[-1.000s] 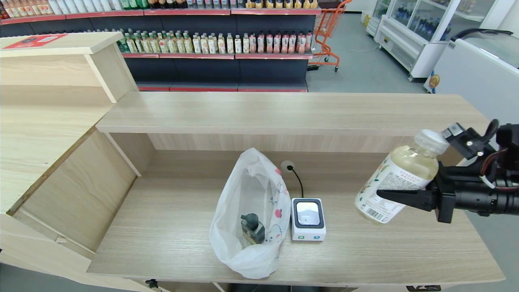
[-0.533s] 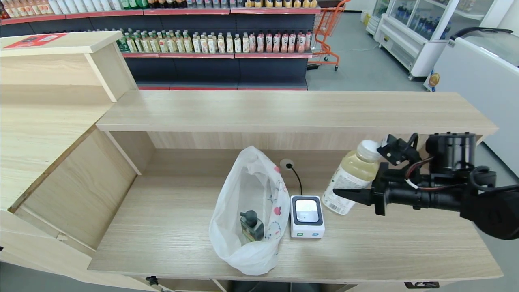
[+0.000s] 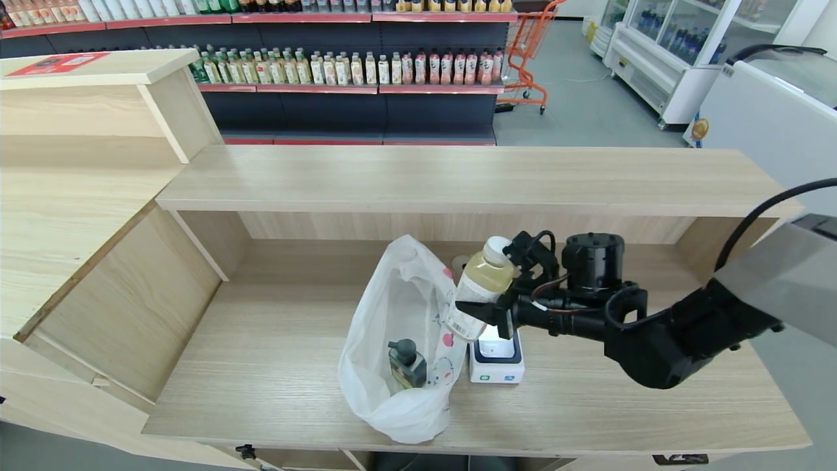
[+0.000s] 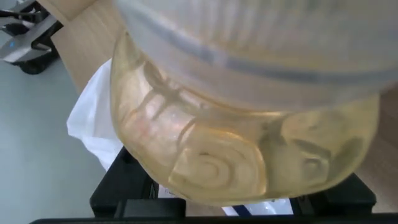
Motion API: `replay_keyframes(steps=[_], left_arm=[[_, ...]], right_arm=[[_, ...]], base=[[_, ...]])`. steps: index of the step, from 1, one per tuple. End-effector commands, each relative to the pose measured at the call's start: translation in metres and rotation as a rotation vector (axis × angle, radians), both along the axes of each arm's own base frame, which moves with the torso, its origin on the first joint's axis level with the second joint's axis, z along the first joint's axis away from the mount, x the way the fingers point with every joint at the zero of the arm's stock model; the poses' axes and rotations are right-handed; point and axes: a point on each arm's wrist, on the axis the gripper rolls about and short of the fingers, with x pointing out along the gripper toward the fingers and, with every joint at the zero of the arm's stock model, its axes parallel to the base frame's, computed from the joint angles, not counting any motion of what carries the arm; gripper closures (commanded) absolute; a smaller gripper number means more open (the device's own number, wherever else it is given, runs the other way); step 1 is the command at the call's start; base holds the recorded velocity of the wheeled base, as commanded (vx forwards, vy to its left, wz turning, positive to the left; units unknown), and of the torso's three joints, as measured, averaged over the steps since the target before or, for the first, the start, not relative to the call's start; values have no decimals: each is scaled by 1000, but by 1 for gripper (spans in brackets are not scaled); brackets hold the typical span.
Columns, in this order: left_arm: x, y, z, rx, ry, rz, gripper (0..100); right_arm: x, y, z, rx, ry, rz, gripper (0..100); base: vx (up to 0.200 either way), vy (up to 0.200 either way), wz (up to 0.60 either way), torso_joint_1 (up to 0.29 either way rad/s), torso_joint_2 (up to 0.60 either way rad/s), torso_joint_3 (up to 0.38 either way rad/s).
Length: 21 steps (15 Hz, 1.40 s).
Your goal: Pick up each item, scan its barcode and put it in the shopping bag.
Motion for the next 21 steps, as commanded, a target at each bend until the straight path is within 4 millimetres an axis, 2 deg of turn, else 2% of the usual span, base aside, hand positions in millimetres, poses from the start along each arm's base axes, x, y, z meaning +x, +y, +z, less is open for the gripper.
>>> replay_keyframes(steps=[1,4,7,13,17,18,21], left_arm=[[0,0,0,0,0,0,0],[0,0,0,0,0,0,0],[0,0,0,0,0,0,0],[0,0,0,0,0,-1,0],[0,0,0,0,0,0,0],[0,0,0,0,0,0,0],[0,0,0,0,0,0,0]], right_arm=[[16,26,-33,-1,-3,30,100],[38,49,-55,2,-45,6,100],[54,71,-67,10,-84,-23,100],[63,81,-100,-41,-104,-5,100],[70,85,-107,-29,-133,-6,100],[72,86,-112,-35,-138,-24,0],[71,84,-113,-43,-161,-23,0]], base=[[0,0,0,0,0,0],[0,0,0,0,0,0],[0,0,0,0,0,0],[0,0,0,0,0,0],[0,0,0,0,0,0],[0,0,0,0,0,0],[0,0,0,0,0,0]])
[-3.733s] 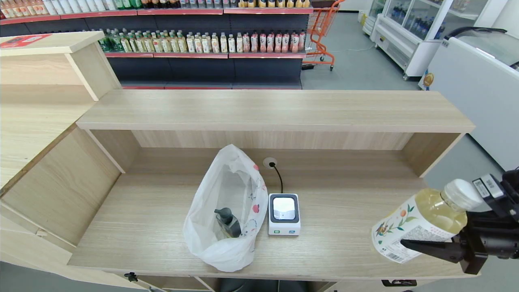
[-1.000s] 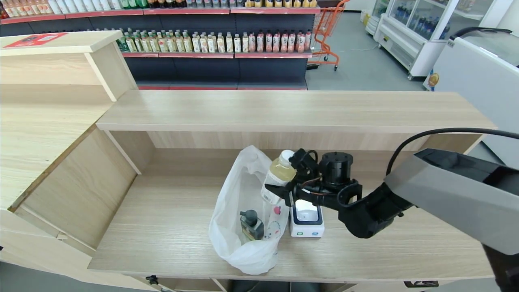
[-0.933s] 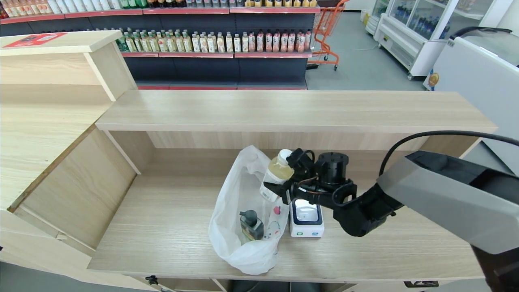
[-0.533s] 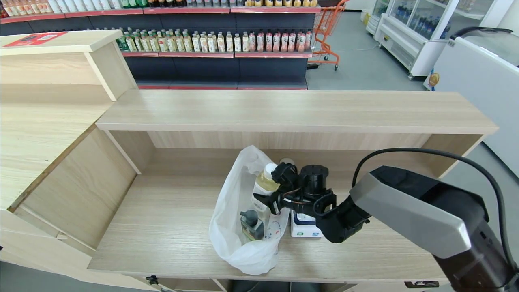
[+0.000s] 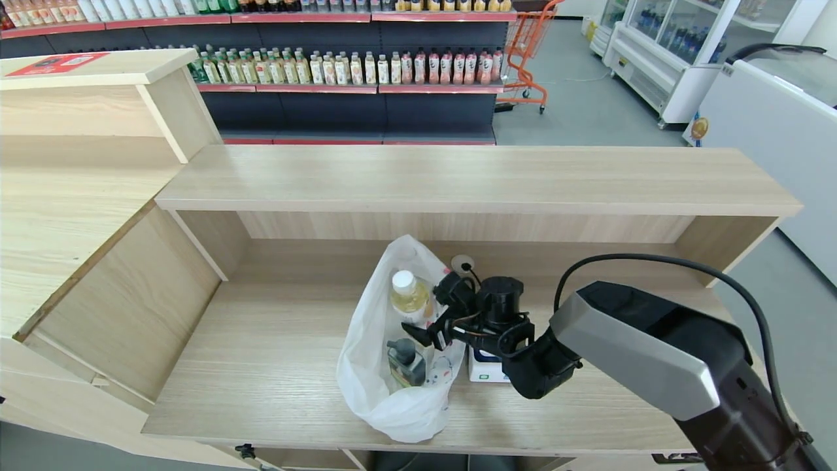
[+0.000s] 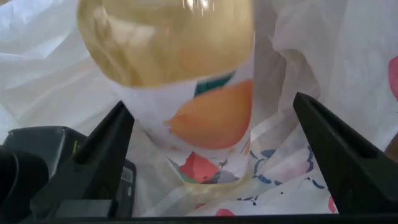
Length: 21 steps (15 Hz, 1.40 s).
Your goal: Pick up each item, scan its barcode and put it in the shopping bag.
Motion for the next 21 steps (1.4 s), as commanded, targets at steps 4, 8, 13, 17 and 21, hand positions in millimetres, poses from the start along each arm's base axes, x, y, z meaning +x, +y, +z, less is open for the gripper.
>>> replay_keyframes(steps=[4,8,13,17,21], left_arm=[[0,0,0,0,0,0,0],[0,0,0,0,0,-1,0],[0,0,0,0,0,0,0],[0,0,0,0,0,0,0],[0,0,0,0,0,0,0]], right_arm=[[-25,-19,72,153,43,-24,0],[-96,-87,139,234,139,-96,0],[-190,-173,166,205,223,-303,0],[-294,-225,143,131,257,-651,0],[-380,-256,114,165,195,-804,0]], base=[[0,0,0,0,0,0],[0,0,0,0,0,0],[0,0,0,0,0,0],[0,0,0,0,0,0],[0,0,0,0,0,0]])
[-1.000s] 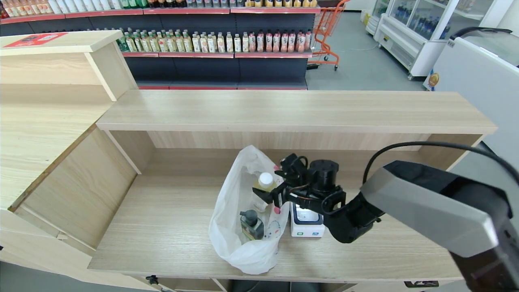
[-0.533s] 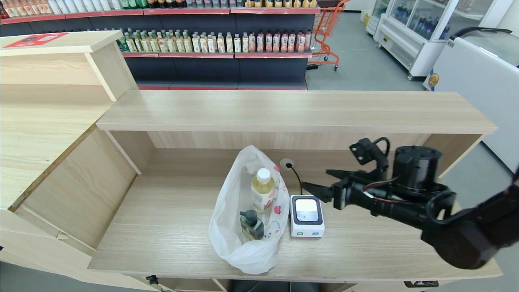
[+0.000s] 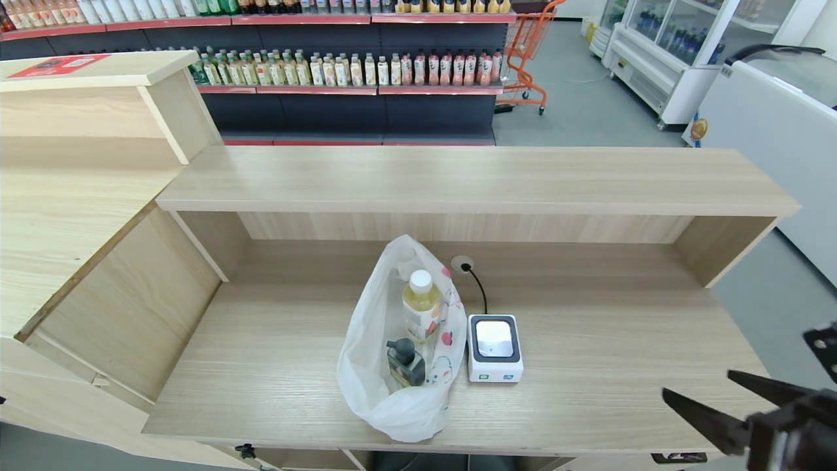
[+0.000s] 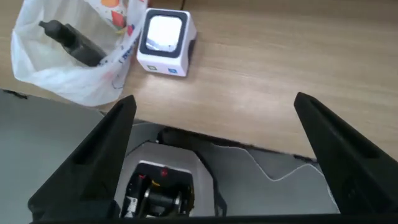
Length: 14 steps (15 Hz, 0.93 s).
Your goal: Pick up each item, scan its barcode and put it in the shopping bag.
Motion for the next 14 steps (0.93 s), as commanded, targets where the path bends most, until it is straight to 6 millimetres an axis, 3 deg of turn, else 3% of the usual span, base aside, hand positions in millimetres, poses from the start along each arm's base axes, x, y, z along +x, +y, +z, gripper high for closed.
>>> replay_keyframes(steps=[1,2,6,14], left_arm=[[0,0,0,0,0,0,0],[0,0,0,0,0,0,0],[0,0,0,0,0,0,0],[0,0,0,0,0,0,0]], right_arm=[[-90,-28,-37,-10,-93,-193,0],[-105,-29,-47,-23,-114,-230,0],[-129,-28,-55,-68,-350,-234,0],[-131,-29,-58,-54,-350,-244,0]], base=[[0,0,0,0,0,0],[0,0,0,0,0,0],[0,0,0,0,0,0],[0,0,0,0,0,0]])
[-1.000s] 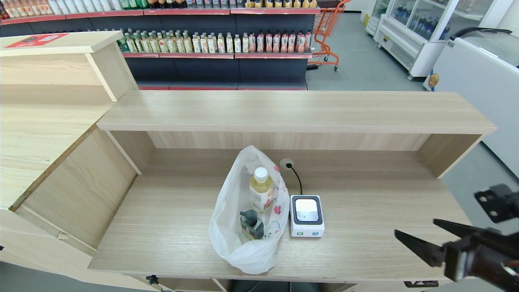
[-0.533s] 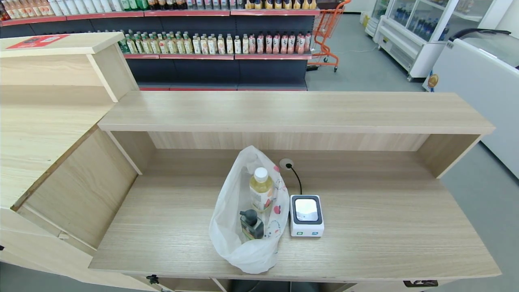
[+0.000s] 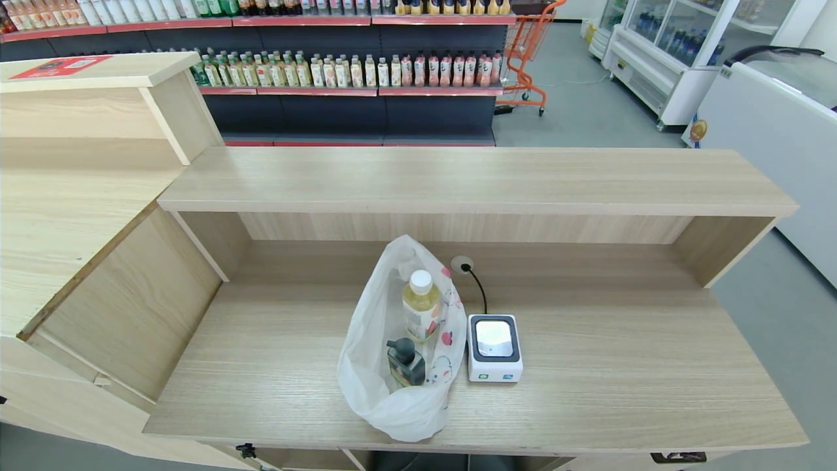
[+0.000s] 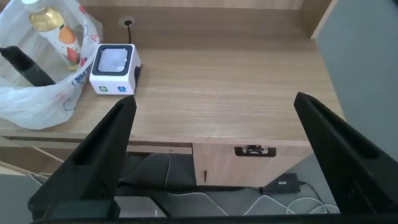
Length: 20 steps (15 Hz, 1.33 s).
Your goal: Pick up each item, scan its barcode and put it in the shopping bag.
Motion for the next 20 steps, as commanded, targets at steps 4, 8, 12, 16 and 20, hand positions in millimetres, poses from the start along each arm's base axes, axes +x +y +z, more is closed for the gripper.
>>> replay_keyframes(steps=[4,8,12,16,20], left_arm=[[0,0,0,0,0,0,0],[0,0,0,3,1,-1,0],[0,0,0,9,0,-1,0],[0,0,0,14,0,0,0],[0,0,0,9,3,-3,0]], right_arm=[[0,0,0,2,-5,0,0],[0,0,0,1,-5,0,0],[0,0,0,-5,-6,0,0],[0,0,0,-4,-6,2,0],[0,0,0,-2,-6,0,0]], base=[[0,0,0,0,0,0],[0,-50,0,1,-1,2],[0,-200,0,4,-2,0],[0,-200,0,5,0,2],[50,0,0,-1,-1,1]])
